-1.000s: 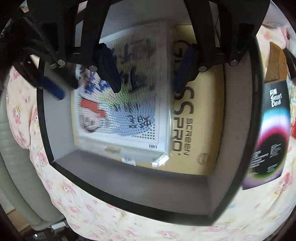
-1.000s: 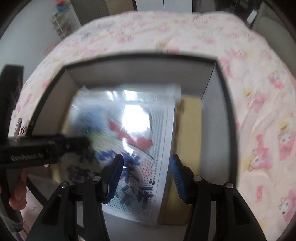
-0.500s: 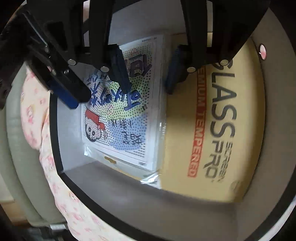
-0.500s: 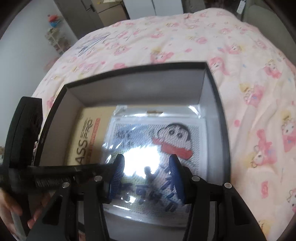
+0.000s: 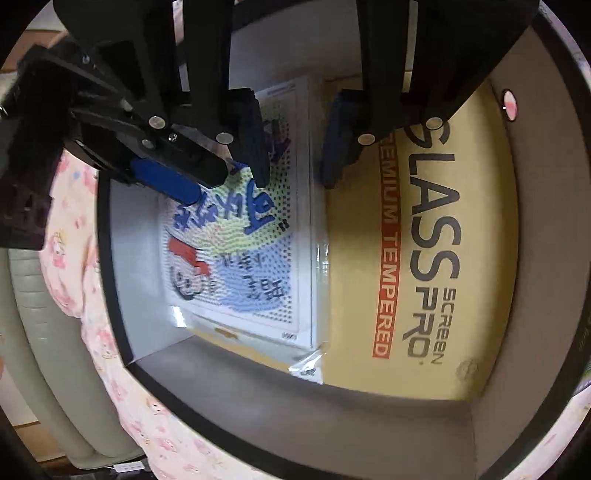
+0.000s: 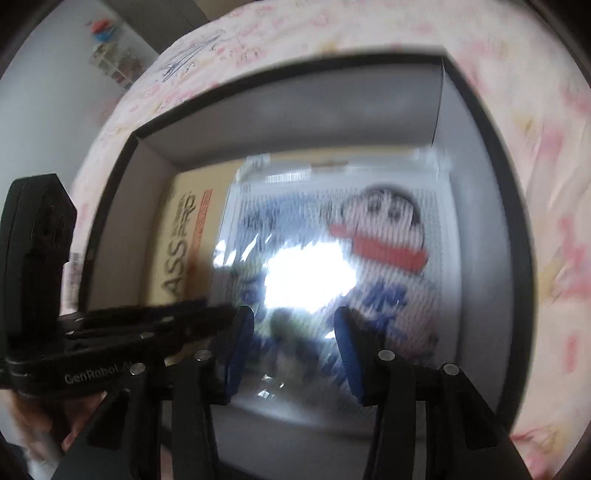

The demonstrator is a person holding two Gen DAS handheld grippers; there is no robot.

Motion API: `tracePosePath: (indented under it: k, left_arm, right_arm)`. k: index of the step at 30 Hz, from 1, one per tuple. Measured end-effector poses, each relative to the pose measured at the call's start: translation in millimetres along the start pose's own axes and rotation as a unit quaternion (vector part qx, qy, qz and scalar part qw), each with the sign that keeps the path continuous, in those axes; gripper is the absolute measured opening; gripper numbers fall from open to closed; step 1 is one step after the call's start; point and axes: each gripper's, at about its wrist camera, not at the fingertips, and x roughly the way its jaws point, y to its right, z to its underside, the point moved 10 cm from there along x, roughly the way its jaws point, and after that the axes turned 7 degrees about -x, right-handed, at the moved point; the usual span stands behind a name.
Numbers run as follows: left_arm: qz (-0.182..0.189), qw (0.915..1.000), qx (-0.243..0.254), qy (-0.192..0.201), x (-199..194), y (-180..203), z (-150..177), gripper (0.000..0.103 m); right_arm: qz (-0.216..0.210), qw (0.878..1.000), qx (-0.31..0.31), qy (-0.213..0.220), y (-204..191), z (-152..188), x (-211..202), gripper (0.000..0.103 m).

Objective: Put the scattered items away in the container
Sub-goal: 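Lower the pack into the black box beside the GLASS PRO box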

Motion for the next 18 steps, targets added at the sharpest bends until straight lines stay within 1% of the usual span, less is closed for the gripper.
tracePosePath:
  k: [1, 3, 5, 6, 8, 9, 10, 11, 12, 15, 17, 18]
  left_arm:
    - [0.006, 0.9999, 0.003, 0.015, -6.6, 0.7, -8.1, 0.028]
    - [-0.005, 0.9986, -0.002, 0.052, -16.3, -3.1, -33.1, 0.028]
    - [-0.009, 0.9972, -0.014, 0.073, -19.8, -5.6, -56.1, 0.028]
    - [-0.012, 0.9964, -0.018, 0.082, -20.6, -7.3, -68.1, 0.028]
    - [-0.031, 0.9947, -0.014, 0.097, -15.1, -7.5, -86.8, 0.027]
    - [-0.036, 0.9945, -0.013, 0.097, -10.8, -5.4, -91.0, 0.027]
    - [-0.035, 0.995, -0.013, 0.092, -2.0, -3.6, -91.3, 0.027]
    - [-0.031, 0.996, -0.016, 0.083, 6.2, -1.8, -91.8, 0.027]
    - [-0.028, 0.9968, -0.019, 0.073, 11.0, 0.4, -93.7, 0.027]
    - [-0.025, 0.9976, -0.018, 0.062, 15.8, -5.0, -89.9, 0.026]
    - [-0.009, 0.9984, -0.022, 0.051, 16.6, -1.5, -85.5, 0.025]
    - [-0.009, 0.9986, -0.023, 0.047, 17.5, -1.9, -82.1, 0.025]
  right_arm:
    - [0.006, 1.0, -0.002, 0.006, 1.9, -4.9, -6.4, 0.042]
    - [0.027, 0.999, -0.013, 0.03, 4.5, -25.3, -20.0, 0.042]
    - [0.054, 0.997, -0.022, 0.047, 8.4, -49.4, -26.7, 0.042]
    - [0.067, 0.996, -0.028, 0.047, 11.5, -61.9, -24.8, 0.042]
    - [0.094, 0.995, -0.029, 0.036, 21.3, -82.2, -13.1, 0.042]
    - [0.097, 0.994, -0.03, 0.03, 24.9, -88.9, -6.4, 0.042]
    - [0.097, 0.994, -0.031, 0.027, 28.0, -94.9, 0.2, 0.04]
    - [0.089, 0.995, -0.029, 0.032, 29.7, -100.6, 5.5, 0.032]
    - [0.08, 0.996, -0.027, 0.039, 30.2, -104.2, 9.2, 0.03]
    - [0.072, 0.997, -0.024, 0.028, 29.4, -106.4, 18.9, 0.029]
    - [0.077, 0.996, -0.033, 0.01, 28.9, -102.2, 24.3, 0.029]
    - [0.075, 0.997, -0.034, -0.002, 29.8, -99.9, 27.8, 0.03]
